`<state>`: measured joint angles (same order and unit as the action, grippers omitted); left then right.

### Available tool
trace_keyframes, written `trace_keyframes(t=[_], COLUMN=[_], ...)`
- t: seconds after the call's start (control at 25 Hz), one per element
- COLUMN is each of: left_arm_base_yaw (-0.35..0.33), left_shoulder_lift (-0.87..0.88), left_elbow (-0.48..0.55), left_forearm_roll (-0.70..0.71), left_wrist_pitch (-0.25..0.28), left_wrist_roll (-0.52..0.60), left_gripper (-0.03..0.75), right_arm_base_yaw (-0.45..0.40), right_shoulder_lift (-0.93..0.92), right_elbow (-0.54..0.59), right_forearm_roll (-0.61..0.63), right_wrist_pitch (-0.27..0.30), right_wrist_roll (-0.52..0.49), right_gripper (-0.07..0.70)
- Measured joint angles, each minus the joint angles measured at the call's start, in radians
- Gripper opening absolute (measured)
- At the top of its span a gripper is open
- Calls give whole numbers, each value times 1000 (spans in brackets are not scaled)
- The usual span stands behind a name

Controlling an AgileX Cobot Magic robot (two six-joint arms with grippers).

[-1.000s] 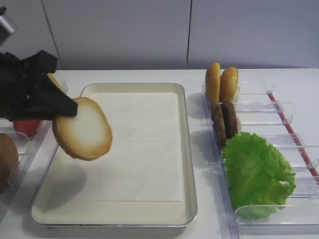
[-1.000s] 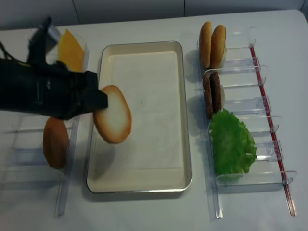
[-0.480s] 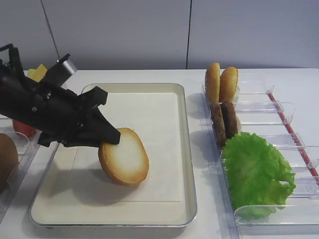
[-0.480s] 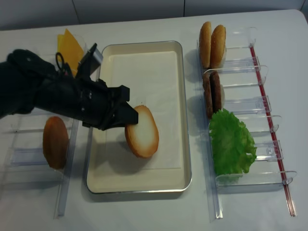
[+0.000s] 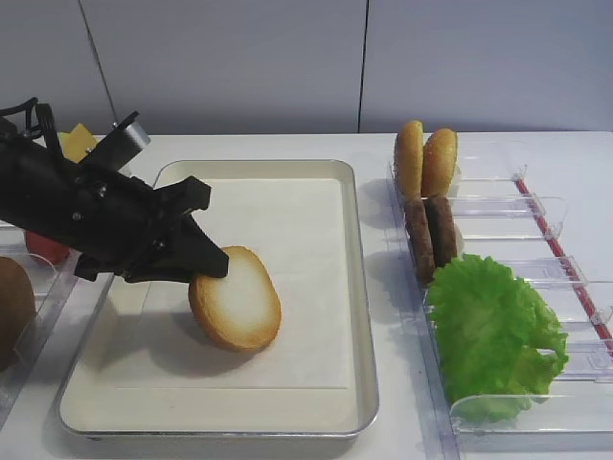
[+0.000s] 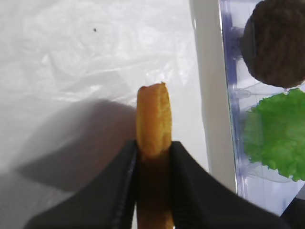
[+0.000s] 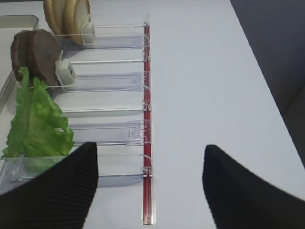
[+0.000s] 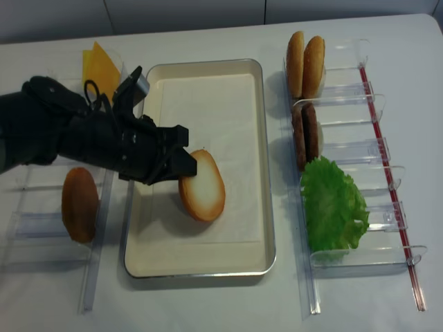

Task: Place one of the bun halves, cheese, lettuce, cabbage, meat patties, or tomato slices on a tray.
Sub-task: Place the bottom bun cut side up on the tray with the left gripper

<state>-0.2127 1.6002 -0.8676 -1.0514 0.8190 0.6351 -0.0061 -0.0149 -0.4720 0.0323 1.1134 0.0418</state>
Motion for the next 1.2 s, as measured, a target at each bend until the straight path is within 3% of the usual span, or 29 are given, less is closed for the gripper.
trace_keyframes(t=[0.24, 0.32, 0.52, 0.64, 1.2], left_arm_base_yaw=[-1, -1, -3, -3, -25], left_shoulder_lift=[0, 0, 0, 0, 0], left_elbow=[0, 0, 0, 0, 0], left_forearm_roll=[0, 0, 0, 6, 143], left_wrist_pitch=[0, 0, 0, 0, -10], left_wrist_roll=[40, 44, 48, 48, -4], left_gripper=[157, 194, 494, 571, 593], right_arm_base_yaw=[0, 0, 0, 0, 0], right_shoulder_lift=[0, 0, 0, 0, 0], right_elbow=[0, 0, 0, 0, 0], right_forearm_roll=[0, 0, 0, 0, 0], right_wrist_pitch=[0, 0, 0, 0, 0], right_wrist_roll=[0, 0, 0, 0, 0], right_gripper=[507, 507, 507, 507, 507])
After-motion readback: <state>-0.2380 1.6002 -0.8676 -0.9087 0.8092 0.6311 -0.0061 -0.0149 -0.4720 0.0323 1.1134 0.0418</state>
